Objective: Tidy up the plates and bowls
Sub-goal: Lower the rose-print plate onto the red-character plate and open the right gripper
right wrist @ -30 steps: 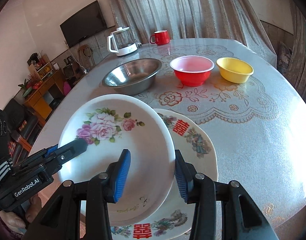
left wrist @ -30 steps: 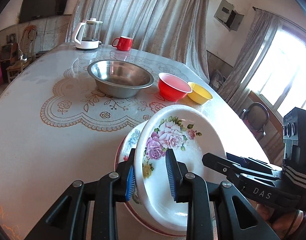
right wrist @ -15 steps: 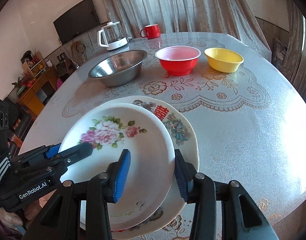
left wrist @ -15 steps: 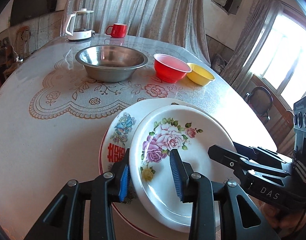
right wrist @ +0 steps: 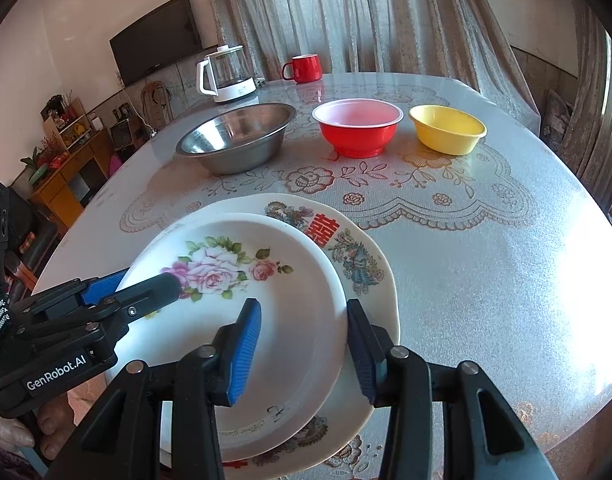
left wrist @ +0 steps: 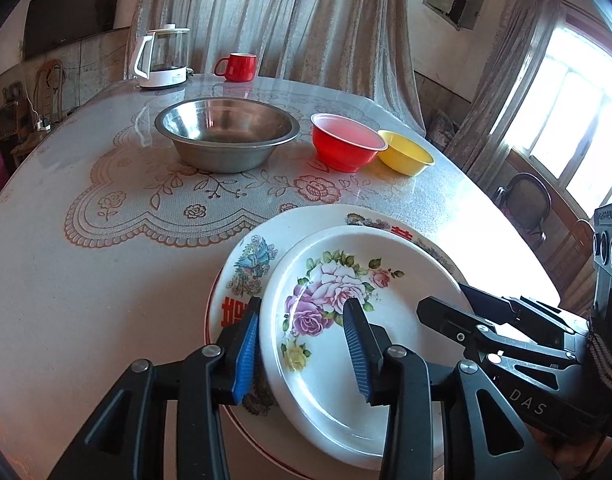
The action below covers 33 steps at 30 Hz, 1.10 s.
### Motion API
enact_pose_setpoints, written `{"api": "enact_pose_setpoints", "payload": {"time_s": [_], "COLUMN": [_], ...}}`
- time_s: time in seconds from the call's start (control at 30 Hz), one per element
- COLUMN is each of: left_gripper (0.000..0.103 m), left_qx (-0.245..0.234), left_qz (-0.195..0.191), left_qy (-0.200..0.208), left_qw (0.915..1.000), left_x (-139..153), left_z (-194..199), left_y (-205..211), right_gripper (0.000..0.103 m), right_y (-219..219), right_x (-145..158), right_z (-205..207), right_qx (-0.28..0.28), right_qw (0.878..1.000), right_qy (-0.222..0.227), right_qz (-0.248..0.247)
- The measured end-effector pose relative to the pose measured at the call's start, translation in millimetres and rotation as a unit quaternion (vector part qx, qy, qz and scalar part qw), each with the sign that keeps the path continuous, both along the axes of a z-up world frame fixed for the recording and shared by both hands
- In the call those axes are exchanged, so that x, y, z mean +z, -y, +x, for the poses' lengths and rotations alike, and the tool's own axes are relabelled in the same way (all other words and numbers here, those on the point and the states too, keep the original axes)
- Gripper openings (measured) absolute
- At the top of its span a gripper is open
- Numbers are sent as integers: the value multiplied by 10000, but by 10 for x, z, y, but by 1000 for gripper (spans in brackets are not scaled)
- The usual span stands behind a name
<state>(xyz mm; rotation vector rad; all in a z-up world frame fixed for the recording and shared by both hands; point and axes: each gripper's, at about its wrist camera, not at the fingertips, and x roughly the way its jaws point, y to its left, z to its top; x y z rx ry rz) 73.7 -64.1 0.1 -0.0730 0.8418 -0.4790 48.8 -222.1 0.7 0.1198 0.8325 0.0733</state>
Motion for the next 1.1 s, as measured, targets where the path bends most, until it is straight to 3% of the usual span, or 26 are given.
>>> {"api": "enact_pose_setpoints", "payload": {"time_s": [0.13,0.5,0.63,1.1], "left_gripper": [40,40,41,45], "left_qx": [57,126,135,352], "left_qz": [-68,-205,-206,-12], "left_qy": [4,3,71,257], "left_qw": [10000,9997,9997,9990], "left_x": [0,11,33,58], "left_z": [10,14,-6,-85], "left_y": [-31,-66,-82,-173], "right_gripper": [44,44,44,45], "right_y": [-62,4,-4,60], "right_x": [-15,-5,78,-2], "right_z": [-9,7,-29,-38], "right_qx": [19,-31,19,-85], "right_qw": [9995,9998,9990,9995], "right_qy": [107,201,436,290], "right_qz": [-293,-32,-57,48]}}
